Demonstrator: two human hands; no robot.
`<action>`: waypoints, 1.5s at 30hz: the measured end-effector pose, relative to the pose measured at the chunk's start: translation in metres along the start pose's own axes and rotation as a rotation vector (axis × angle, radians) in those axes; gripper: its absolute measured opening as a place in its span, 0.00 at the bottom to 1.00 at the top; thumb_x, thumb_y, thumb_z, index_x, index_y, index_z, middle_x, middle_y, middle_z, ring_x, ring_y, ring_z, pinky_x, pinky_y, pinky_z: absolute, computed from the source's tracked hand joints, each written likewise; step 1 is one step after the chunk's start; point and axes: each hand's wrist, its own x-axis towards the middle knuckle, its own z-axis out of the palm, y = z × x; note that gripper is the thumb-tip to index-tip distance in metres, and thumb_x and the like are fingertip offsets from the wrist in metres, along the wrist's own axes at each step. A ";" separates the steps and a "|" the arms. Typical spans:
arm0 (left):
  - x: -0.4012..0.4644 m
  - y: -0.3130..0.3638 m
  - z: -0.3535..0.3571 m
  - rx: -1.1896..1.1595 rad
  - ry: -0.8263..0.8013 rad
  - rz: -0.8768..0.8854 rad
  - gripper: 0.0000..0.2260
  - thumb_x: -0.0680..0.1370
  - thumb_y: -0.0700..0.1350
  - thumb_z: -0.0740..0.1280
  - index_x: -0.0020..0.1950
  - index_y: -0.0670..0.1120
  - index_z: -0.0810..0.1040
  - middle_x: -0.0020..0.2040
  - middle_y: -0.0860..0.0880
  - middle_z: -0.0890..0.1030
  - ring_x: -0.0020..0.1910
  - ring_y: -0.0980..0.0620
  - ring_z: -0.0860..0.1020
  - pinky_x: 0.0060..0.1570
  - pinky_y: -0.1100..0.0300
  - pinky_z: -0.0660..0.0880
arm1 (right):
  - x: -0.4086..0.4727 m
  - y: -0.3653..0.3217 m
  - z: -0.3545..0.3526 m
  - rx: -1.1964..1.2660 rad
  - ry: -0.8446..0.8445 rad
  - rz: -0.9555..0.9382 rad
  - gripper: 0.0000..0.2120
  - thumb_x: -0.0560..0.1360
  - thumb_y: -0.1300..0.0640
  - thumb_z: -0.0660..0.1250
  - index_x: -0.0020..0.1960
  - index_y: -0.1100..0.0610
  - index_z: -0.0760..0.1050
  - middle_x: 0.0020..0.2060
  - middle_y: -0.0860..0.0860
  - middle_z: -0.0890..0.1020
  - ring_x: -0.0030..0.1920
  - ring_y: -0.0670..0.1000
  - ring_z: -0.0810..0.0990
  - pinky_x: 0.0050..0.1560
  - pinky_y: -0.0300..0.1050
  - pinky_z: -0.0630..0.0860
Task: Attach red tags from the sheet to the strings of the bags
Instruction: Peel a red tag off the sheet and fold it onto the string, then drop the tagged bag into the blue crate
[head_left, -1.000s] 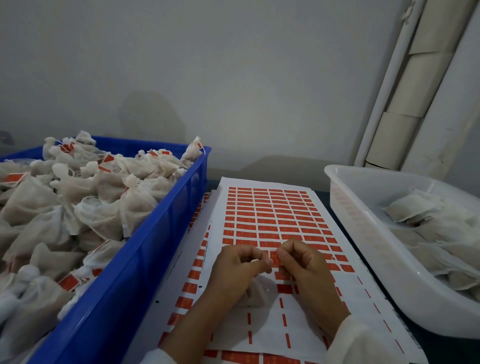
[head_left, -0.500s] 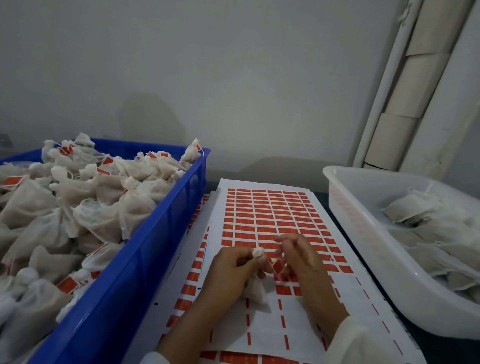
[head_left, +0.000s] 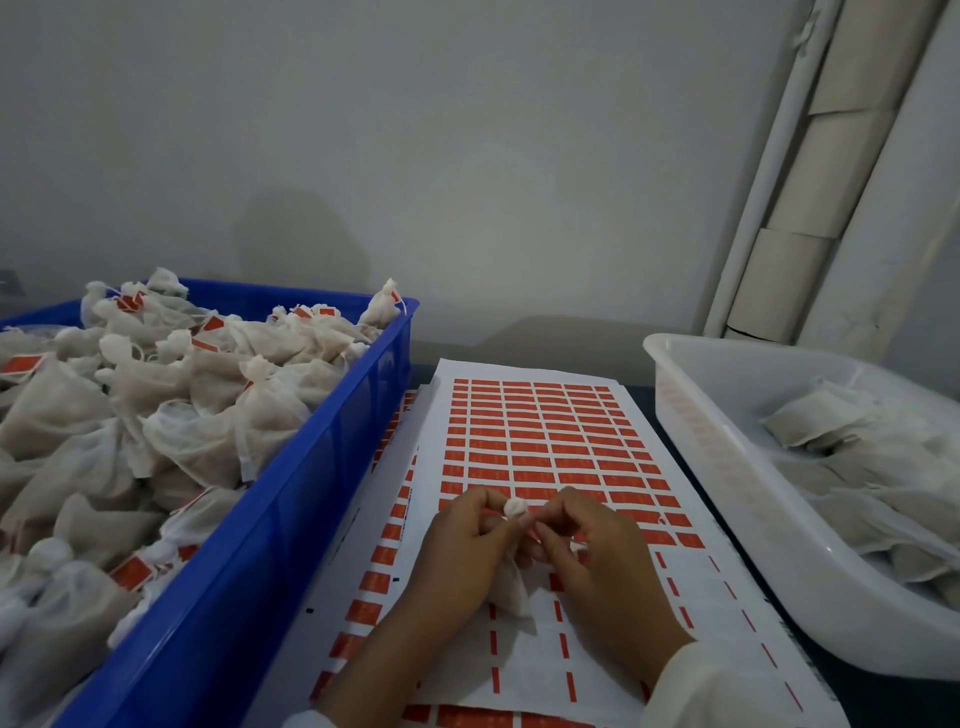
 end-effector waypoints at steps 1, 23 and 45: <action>-0.001 0.001 0.001 -0.007 0.004 0.005 0.05 0.77 0.51 0.63 0.47 0.51 0.76 0.41 0.57 0.81 0.40 0.59 0.80 0.35 0.75 0.71 | -0.001 -0.001 0.001 -0.026 0.014 -0.015 0.07 0.71 0.42 0.58 0.45 0.42 0.71 0.39 0.31 0.73 0.41 0.38 0.77 0.48 0.27 0.73; 0.003 0.006 -0.008 -0.045 0.019 -0.068 0.06 0.75 0.49 0.67 0.42 0.49 0.81 0.43 0.54 0.83 0.45 0.54 0.80 0.54 0.58 0.76 | 0.006 0.001 -0.001 -0.017 0.001 0.057 0.11 0.73 0.52 0.67 0.39 0.41 0.65 0.35 0.30 0.70 0.36 0.35 0.76 0.40 0.19 0.68; -0.004 0.013 -0.043 0.336 -0.296 -0.035 0.04 0.71 0.53 0.72 0.42 0.56 0.79 0.40 0.59 0.79 0.42 0.59 0.78 0.40 0.70 0.72 | 0.006 0.008 0.001 0.197 -0.066 0.240 0.13 0.77 0.42 0.53 0.60 0.41 0.64 0.59 0.38 0.73 0.56 0.43 0.76 0.61 0.43 0.74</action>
